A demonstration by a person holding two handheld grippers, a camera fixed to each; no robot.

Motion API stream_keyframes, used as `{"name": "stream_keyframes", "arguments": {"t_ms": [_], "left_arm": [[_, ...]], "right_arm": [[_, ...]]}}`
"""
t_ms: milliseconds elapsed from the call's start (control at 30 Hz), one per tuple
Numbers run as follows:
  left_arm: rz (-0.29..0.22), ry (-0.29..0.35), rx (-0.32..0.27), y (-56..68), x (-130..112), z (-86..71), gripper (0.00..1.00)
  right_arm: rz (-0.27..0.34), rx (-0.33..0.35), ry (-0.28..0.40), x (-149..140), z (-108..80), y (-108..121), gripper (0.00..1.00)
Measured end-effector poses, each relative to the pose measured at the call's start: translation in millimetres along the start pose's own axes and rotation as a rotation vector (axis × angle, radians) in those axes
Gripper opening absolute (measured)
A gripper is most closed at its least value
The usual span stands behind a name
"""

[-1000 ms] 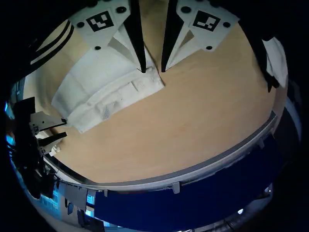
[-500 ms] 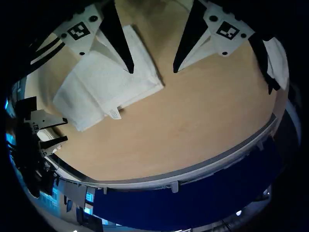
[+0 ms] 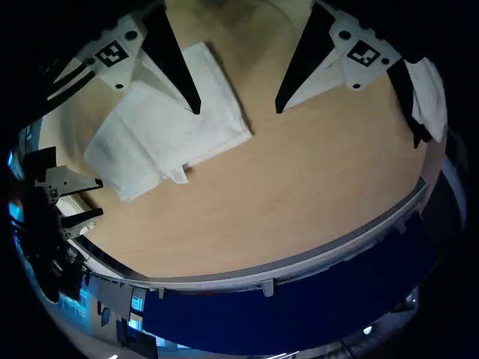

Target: Fold towel

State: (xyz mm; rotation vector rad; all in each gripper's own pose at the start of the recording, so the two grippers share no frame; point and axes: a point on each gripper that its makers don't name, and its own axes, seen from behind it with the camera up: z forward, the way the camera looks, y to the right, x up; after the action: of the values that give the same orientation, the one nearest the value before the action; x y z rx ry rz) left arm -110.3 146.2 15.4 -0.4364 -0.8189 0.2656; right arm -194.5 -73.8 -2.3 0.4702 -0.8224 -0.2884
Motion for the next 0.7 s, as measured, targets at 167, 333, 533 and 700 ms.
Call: {"name": "stream_keyframes", "arguments": {"t_ms": [167, 333, 533, 700], "left_arm": [[-0.017, -0.003, 0.008, 2.3, -8.7, -12.9, 0.92], [-0.045, -0.013, 0.027, 2.7, -23.3, -28.2, 0.92], [-0.082, -0.026, 0.053, 3.4, -43.2, -45.2, 0.92], [-0.12, -0.029, 0.072, 3.7, -55.7, -57.4, 0.92]], "right_arm": [[-0.003, 0.006, -0.002, -4.2, -6.0, -3.5, 1.0], [-0.005, 0.013, -0.007, -13.4, -14.8, -8.5, 1.0], [-0.005, 0.024, -0.014, -26.0, -27.1, -16.1, 1.0], [-0.015, 0.048, -0.02, -34.7, -33.3, -23.9, 1.0]]}}
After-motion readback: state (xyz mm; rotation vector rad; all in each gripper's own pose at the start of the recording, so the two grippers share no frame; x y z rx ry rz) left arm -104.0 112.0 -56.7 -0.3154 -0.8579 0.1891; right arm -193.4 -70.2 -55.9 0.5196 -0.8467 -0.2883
